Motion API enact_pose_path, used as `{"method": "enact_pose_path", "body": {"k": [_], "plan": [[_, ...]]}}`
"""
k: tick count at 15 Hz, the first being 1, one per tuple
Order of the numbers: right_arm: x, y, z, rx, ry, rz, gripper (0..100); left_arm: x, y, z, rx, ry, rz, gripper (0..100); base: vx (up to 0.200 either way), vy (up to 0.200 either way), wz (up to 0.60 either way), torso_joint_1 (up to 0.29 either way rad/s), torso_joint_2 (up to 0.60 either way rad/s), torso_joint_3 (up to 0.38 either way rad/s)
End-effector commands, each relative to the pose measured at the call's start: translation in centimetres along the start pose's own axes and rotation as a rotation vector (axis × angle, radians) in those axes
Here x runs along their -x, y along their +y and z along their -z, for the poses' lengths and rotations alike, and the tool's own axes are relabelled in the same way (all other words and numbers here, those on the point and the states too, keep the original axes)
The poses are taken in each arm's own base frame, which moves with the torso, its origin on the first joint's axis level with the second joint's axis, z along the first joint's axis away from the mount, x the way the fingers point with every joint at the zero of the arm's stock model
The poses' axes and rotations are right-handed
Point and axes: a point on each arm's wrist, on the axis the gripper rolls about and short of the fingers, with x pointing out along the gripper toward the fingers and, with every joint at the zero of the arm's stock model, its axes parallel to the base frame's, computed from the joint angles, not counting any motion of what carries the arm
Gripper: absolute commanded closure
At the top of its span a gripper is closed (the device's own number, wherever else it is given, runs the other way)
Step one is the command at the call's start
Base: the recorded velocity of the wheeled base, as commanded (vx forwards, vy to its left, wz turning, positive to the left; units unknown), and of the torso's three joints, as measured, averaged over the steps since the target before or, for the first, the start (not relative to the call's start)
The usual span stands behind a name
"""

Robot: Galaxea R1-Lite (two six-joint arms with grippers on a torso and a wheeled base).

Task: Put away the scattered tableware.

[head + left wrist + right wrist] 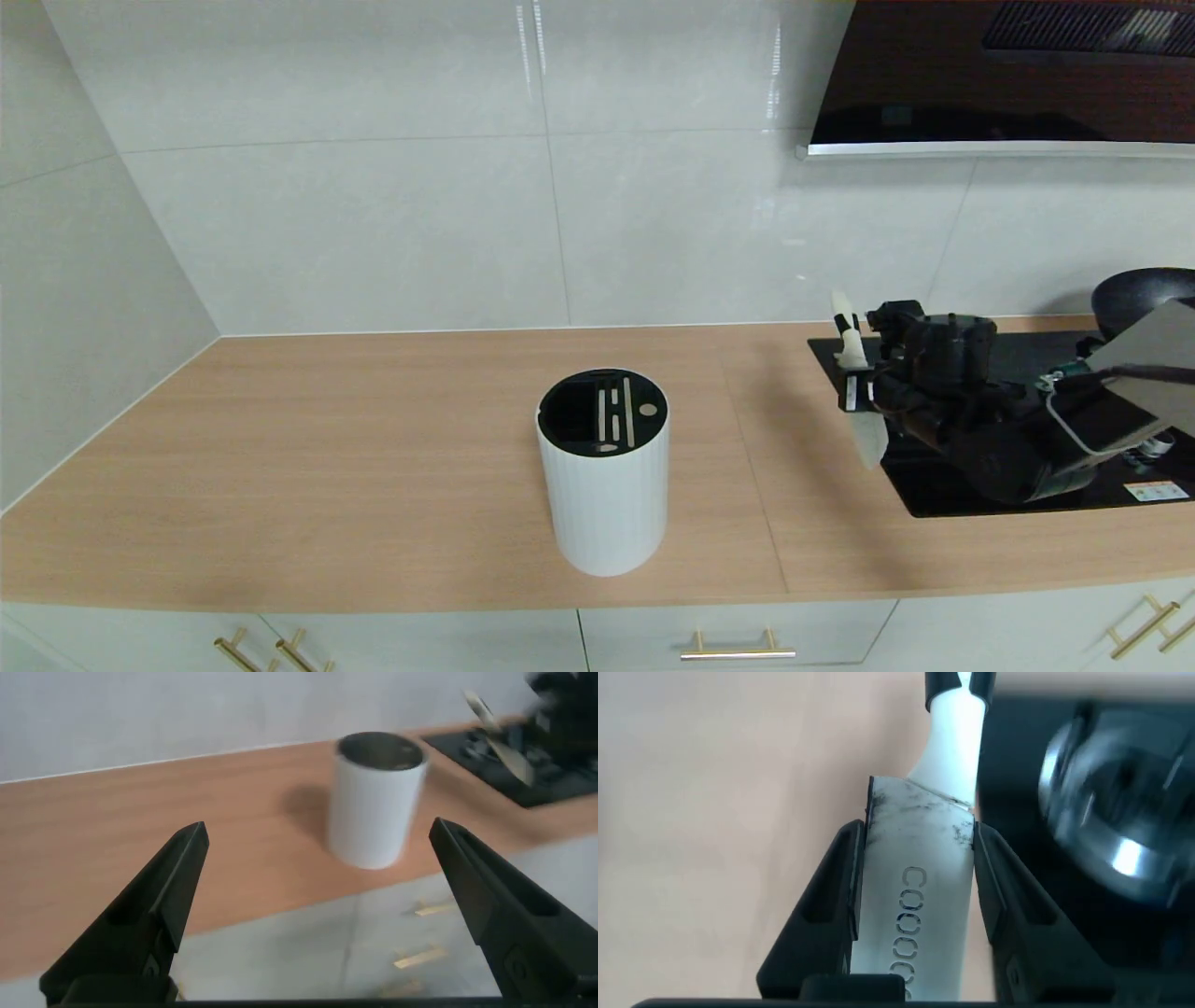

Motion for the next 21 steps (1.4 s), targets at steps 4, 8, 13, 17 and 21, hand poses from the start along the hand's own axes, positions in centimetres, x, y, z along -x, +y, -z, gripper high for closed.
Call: {"method": "enact_pose_path", "body": {"k": [4, 8, 13, 17, 21], "plan": [[6.0, 2.5, -7.3, -0.047, -0.165, -0.101, 100, -19.2, 3.4, -9.8, 0.082, 0.186, 0.183, 0, 0.0, 0.0, 0.0, 0.0, 0.0, 0.0], [9.9, 7.7, -7.4, -0.038, -0.167, -0.261, 100, -26.5, 1.0, -6.3, 0.162, 0.166, 0.301, 0, 0.0, 0.0, 0.0, 0.0, 0.0, 0.0], [14.3, 11.2, -8.1, -0.037, -0.201, -0.349, 100, -30.4, -4.8, -4.2, 0.489, 0.21, 0.489, 0, 0.0, 0.0, 0.0, 0.0, 0.0, 0.0], [16.5, 13.3, -7.2, -0.019, -0.185, -0.404, 100, -32.6, -6.4, -3.0, 0.542, 0.183, 0.558, 0, 0.0, 0.0, 0.0, 0.0, 0.0, 0.0], [18.2, 15.6, -6.4, 0.002, -0.172, -0.451, 100, -32.4, -7.1, -3.0, 0.635, 0.237, 0.638, 0, 0.0, 0.0, 0.0, 0.0, 0.0, 0.0]]}}
